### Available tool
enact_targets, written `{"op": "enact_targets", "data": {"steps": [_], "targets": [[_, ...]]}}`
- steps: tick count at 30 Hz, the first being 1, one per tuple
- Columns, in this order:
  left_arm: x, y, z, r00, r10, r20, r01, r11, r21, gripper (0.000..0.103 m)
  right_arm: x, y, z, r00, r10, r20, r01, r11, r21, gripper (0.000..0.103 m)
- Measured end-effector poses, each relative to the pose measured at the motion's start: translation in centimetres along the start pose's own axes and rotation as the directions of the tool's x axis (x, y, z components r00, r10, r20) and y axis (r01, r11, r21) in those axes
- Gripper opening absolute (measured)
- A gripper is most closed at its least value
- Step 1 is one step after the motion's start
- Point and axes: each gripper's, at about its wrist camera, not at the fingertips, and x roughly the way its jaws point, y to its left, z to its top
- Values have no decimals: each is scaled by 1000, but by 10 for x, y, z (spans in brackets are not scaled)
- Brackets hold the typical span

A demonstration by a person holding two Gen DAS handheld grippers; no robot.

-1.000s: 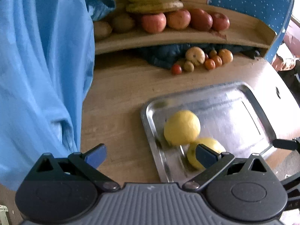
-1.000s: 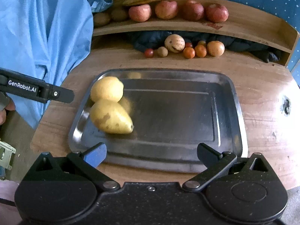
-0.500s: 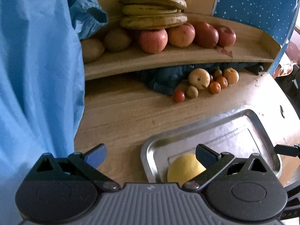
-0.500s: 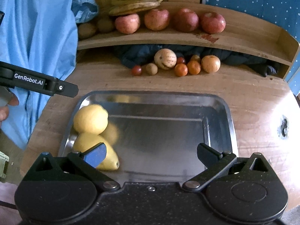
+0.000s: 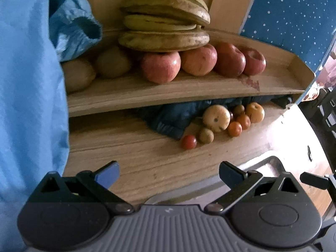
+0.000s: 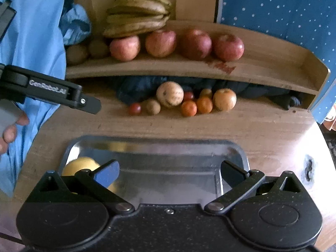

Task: Organize fruits
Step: 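Move both tools back toward the small fruits under the shelf, then grasp the small brown fruit with the right tool while the left tool grasps the cherry tomato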

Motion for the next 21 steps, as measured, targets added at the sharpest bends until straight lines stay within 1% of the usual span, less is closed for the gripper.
{"op": "enact_targets", "data": {"steps": [9,13,17,19,21], "targets": [[31,-8,13,998,42,-46,-44,998,-45,103,17,-4,12,1000,-19,-9,18,997,-70,102],[41,-10,15,995,58,-78,-62,997,-50,103,26,-7,19,1000,19,1,-19,994,-105,102],[51,-12,18,992,73,-99,-79,995,-57,103,40,-7,28,999,51,4,-49,982,-183,101],[56,-13,19,990,89,-109,-96,993,-63,102,47,-8,32,998,70,6,-67,975,-212,97],[60,-13,21,988,96,-118,-106,991,-80,102,56,-12,37,996,90,-7,-90,975,-205,95]]}}
